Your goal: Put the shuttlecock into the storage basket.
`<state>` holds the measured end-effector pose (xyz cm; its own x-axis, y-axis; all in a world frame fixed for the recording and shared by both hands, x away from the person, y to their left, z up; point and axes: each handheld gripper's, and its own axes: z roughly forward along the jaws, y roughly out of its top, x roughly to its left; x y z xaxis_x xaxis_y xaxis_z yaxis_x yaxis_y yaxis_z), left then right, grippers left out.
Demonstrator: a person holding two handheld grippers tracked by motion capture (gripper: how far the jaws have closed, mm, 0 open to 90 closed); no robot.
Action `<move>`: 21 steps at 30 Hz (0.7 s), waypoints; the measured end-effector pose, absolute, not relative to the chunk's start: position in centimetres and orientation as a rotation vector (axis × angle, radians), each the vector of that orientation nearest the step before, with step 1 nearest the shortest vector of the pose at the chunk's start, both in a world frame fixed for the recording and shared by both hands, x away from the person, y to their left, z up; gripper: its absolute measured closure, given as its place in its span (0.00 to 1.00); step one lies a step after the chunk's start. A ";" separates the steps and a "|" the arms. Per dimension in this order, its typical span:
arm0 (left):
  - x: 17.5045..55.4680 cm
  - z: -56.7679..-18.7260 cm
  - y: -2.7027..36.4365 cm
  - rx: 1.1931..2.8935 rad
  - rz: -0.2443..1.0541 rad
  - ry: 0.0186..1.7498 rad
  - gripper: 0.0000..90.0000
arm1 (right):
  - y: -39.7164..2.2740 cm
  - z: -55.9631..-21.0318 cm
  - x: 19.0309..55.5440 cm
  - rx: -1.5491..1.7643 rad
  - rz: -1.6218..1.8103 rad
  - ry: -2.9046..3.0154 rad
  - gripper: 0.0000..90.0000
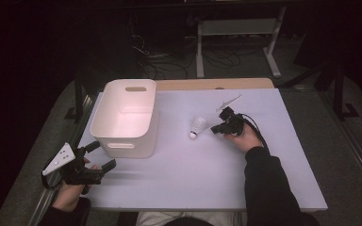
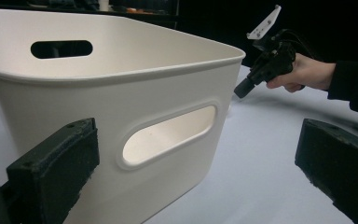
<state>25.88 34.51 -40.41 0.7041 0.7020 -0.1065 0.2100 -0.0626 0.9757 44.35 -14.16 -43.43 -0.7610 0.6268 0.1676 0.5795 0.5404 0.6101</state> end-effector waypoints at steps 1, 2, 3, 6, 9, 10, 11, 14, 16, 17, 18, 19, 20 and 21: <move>25.9 -40.4 34.5 1.621 0.473 0.755 0.00 | -14.2 -43.4 44.5 1.054 1.033 2.690 0.99; 25.9 -40.4 34.5 1.622 0.473 0.755 0.00 | -14.1 -43.4 44.6 1.062 1.042 2.683 0.99; 25.9 -40.4 34.5 1.622 0.474 0.755 0.00 | -14.0 -43.3 44.8 1.065 1.049 2.677 0.99; 25.9 -40.4 34.5 1.620 0.474 0.756 0.00 | -13.9 -43.3 45.1 1.093 1.060 2.672 0.99; 25.9 -40.4 34.5 1.620 0.474 0.756 0.00 | -13.6 -43.4 45.6 1.105 1.066 2.673 0.99; 25.9 -40.4 34.5 1.619 0.474 0.756 0.00 | -13.5 -43.4 45.7 1.108 1.065 2.670 0.99; 25.8 -40.4 34.5 1.619 0.474 0.756 0.00 | -13.4 -43.4 45.9 1.108 1.064 2.668 0.99; 25.8 -40.4 34.5 1.618 0.474 0.757 0.00 | -13.2 -43.3 46.3 1.112 1.063 2.666 0.99; 25.8 -40.4 34.6 1.618 0.474 0.757 0.00 | -13.1 -43.1 46.5 1.116 1.074 2.661 0.99; 25.8 -40.4 34.6 1.618 0.473 0.757 0.00 | -13.1 -43.0 46.6 1.115 1.076 2.660 0.99; 25.8 -40.4 34.6 1.618 0.473 0.757 0.00 | -13.0 -43.0 46.7 1.117 1.075 2.661 0.99; 25.8 -40.4 34.6 1.618 0.473 0.757 0.00 | -13.0 -42.9 46.8 1.110 1.074 2.662 0.99; 25.8 -40.4 34.6 1.619 0.474 0.756 0.00 | -12.9 -42.8 46.9 1.110 1.074 2.661 0.99; 25.8 -40.4 34.6 1.619 0.473 0.756 0.00 | -12.8 -42.7 46.9 1.111 1.080 2.660 0.99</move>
